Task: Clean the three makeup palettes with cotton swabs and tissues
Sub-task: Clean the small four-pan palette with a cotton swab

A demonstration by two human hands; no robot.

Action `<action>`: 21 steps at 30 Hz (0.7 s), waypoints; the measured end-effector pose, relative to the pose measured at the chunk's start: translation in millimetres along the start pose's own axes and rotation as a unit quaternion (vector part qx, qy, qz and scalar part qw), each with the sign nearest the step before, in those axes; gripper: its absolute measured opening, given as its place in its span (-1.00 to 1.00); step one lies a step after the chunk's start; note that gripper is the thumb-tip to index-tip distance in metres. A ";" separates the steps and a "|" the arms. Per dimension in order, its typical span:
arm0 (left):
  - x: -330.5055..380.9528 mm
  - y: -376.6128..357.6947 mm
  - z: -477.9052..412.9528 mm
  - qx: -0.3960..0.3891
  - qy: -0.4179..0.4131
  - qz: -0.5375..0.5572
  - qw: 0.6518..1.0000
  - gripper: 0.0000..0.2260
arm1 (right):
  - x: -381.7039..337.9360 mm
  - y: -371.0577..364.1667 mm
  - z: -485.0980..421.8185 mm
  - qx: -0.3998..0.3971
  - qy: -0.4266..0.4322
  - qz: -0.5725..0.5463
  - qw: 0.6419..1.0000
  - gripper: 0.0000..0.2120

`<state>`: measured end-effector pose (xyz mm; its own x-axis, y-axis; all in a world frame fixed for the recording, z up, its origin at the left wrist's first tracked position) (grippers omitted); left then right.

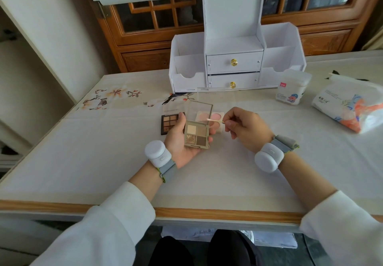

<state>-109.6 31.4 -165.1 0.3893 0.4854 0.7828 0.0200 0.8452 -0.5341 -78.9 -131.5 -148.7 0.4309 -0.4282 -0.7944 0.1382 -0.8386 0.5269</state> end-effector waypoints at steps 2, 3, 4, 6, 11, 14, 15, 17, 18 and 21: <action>-3.3 -3.4 0.2 -0.014 0.004 -0.024 1.000 -0.33 | -1.4 -0.1 0.2 0.008 0.003 0.003 1.000 -0.82; -5.0 -5.7 0.8 -0.020 0.007 -0.036 0.999 -0.34 | -2.3 0.2 0.4 0.013 0.007 0.003 1.000 -0.83; -6.8 -7.6 0.8 -0.024 0.010 -0.045 0.999 -0.34 | -3.2 0.5 0.6 0.018 0.010 0.003 1.000 -0.83; -9.9 -9.7 0.2 -0.027 0.018 -0.054 0.998 -0.35 | -4.5 0.9 1.2 0.026 0.016 -0.002 1.000 -0.84; -11.7 -12.9 -1.2 -0.014 0.020 -0.080 0.996 -0.39 | -4.6 1.1 1.8 0.040 0.025 0.012 0.999 -0.78; -12.2 -14.5 -0.7 -0.004 0.020 -0.095 0.995 -0.39 | -4.6 3.9 1.6 0.071 0.029 0.021 0.997 -0.86; -12.4 -14.9 -0.4 0.000 0.018 -0.102 0.995 -0.38 | -4.0 5.8 1.7 0.089 0.028 0.021 0.995 -0.90; -12.3 -15.9 -1.2 0.013 0.013 -0.118 0.993 -0.37 | -1.7 10.3 1.1 0.117 0.019 0.018 0.993 -0.92; -12.1 -17.0 -1.6 0.021 0.011 -0.123 0.992 -0.37 | 0.4 13.5 0.9 0.126 0.010 0.018 0.992 -0.91; -12.4 -22.0 -1.0 0.043 0.013 -0.127 0.991 -0.38 | 8.6 24.6 -0.1 0.142 -0.035 0.062 0.987 -0.87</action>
<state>-113.9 6.5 -163.3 0.4057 0.2493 0.8793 0.0423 0.9559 -0.2906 -71.6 -155.8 -142.5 0.3649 -0.5480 -0.7526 -0.1715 -0.8341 0.5242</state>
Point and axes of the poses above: each hand's wrist, its own z-axis away from the middle knuckle, its own y-axis out of the back of the hand, x = y × z, the point moved 3 cm from there along -z, towards the middle knuckle, and after that the axes turned 1 degree about y, right-handed, at the moved point
